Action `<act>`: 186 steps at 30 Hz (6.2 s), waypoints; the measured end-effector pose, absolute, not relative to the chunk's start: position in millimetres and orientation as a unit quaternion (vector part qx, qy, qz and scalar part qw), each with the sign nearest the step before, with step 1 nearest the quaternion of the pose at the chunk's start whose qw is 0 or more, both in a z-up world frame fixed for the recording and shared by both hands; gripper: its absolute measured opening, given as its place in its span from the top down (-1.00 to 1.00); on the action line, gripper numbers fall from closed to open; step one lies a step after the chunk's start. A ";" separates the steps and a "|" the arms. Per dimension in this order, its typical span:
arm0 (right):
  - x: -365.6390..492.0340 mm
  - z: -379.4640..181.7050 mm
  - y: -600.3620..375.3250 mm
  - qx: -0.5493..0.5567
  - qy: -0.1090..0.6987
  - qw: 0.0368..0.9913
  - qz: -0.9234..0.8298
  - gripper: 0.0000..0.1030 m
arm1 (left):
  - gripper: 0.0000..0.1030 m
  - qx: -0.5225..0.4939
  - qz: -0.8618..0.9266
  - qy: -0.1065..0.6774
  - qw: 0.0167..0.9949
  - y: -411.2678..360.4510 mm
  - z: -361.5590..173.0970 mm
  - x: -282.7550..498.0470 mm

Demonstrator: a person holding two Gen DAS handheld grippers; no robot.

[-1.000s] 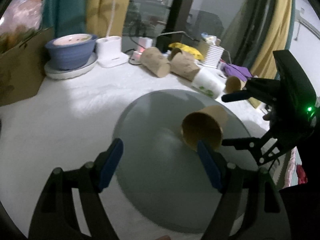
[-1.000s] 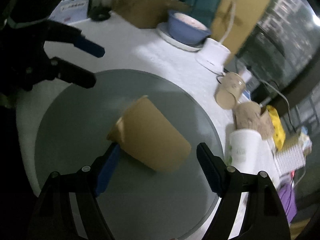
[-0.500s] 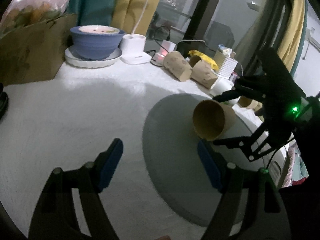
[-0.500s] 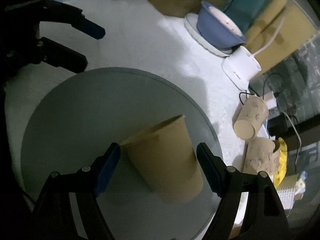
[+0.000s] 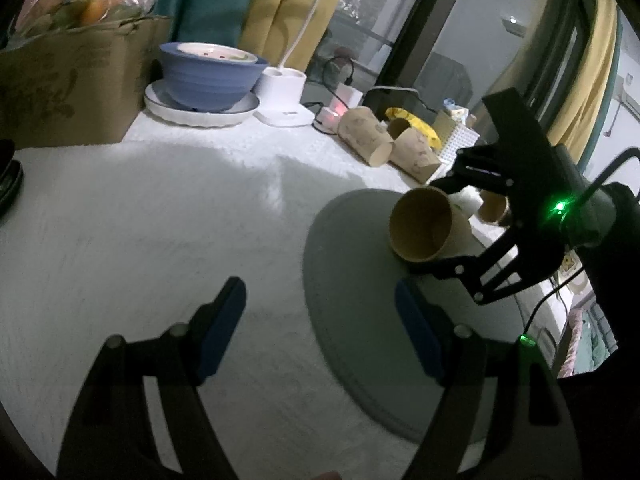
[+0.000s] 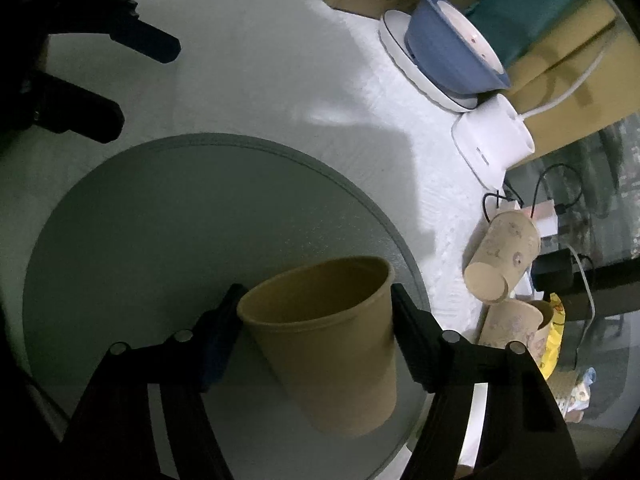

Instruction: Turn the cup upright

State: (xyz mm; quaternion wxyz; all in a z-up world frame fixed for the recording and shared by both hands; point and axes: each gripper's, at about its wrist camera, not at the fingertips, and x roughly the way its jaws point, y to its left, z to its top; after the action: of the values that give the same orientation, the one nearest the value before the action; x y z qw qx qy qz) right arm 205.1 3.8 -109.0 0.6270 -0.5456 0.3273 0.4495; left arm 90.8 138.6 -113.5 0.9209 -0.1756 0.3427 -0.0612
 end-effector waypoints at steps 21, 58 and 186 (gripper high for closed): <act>224.4 -72.0 -77.7 -0.126 0.343 0.825 0.432 -0.42 | -0.52 -0.155 -0.068 0.344 0.924 107.4 -90.8 116.4; 200.9 -81.9 -112.6 -0.077 0.349 0.837 0.414 -0.51 | -0.52 -0.145 -0.075 0.325 0.932 79.9 -77.8 117.8; 46.3 31.4 -203.3 -0.047 0.226 0.928 0.293 -0.59 | -0.80 -0.041 0.010 0.175 0.984 -5.5 19.6 -20.8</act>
State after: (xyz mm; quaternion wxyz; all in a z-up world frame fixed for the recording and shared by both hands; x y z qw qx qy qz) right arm 46.3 -203.3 31.4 0.9278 -0.0468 0.2263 0.2930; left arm -20.8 -5.5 19.6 0.9836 -0.0411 0.1753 0.0100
